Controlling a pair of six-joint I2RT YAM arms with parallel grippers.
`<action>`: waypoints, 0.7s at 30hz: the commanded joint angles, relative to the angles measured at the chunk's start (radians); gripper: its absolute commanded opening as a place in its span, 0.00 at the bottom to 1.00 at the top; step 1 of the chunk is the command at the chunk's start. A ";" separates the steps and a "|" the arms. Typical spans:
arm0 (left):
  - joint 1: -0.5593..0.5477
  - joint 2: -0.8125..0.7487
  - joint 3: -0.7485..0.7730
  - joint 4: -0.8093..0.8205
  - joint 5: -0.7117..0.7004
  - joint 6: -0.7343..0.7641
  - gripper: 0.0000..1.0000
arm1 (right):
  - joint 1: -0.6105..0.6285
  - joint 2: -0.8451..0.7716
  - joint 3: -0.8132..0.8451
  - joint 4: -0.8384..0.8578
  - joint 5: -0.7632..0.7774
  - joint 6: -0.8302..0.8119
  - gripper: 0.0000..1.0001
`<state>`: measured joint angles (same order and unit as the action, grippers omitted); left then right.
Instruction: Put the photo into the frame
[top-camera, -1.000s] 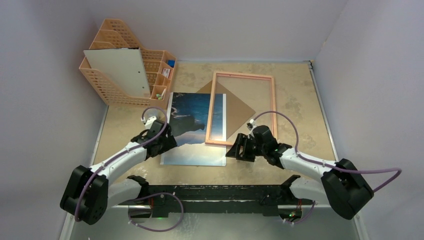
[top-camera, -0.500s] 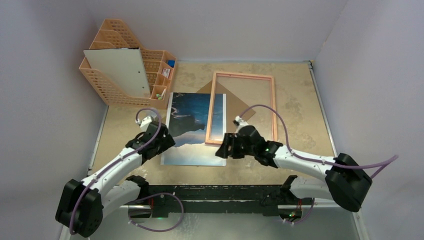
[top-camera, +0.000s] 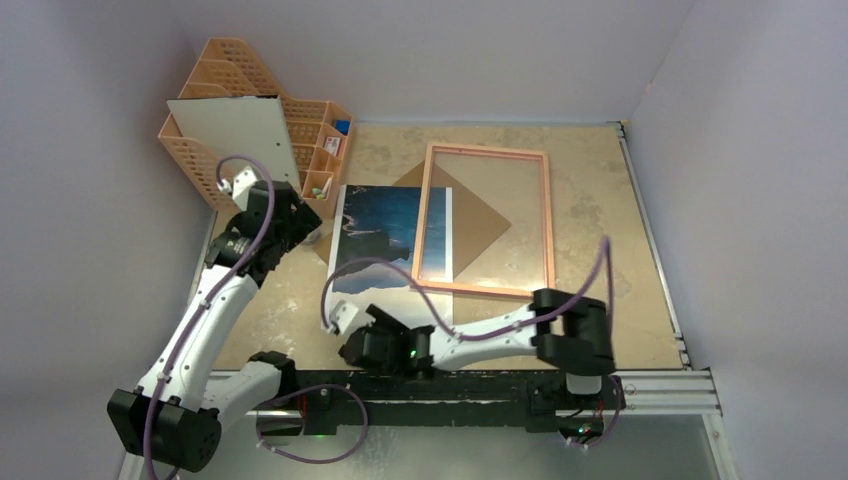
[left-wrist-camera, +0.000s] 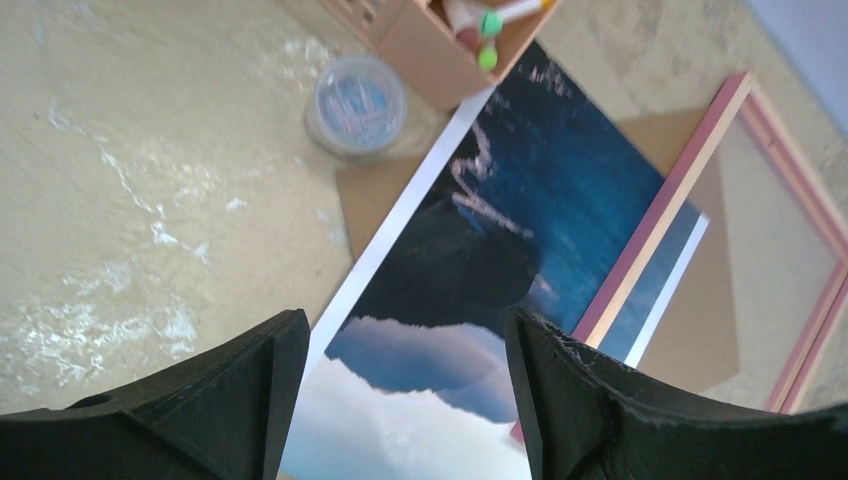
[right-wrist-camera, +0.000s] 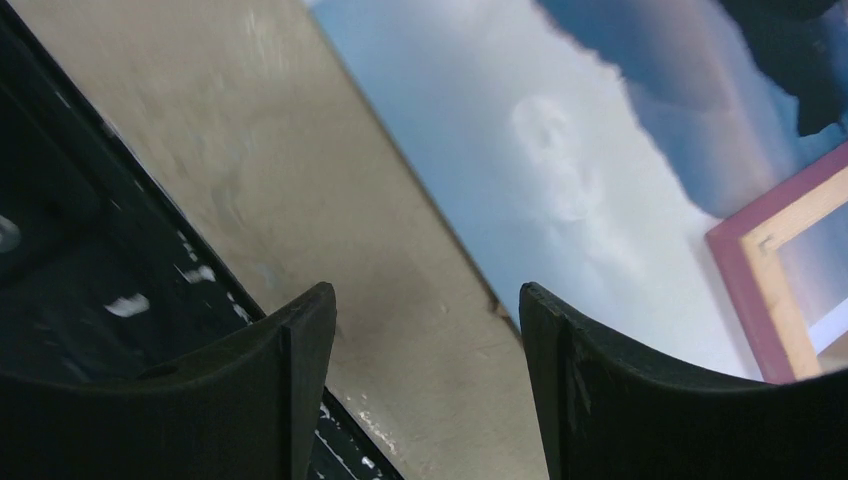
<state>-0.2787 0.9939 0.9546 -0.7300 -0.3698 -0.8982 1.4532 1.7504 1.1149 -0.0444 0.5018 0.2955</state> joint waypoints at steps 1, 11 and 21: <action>0.062 0.039 0.134 -0.034 0.048 0.095 0.75 | 0.080 0.139 0.071 -0.133 0.233 -0.138 0.70; 0.077 0.112 0.238 0.000 0.107 0.129 0.75 | 0.098 0.211 0.096 -0.028 0.271 -0.290 0.70; 0.111 0.147 0.281 0.018 0.181 0.143 0.75 | 0.098 0.237 0.044 0.137 0.264 -0.576 0.68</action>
<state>-0.1894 1.1404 1.1824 -0.7452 -0.2295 -0.7811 1.5528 1.9778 1.1843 0.0044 0.7532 -0.1368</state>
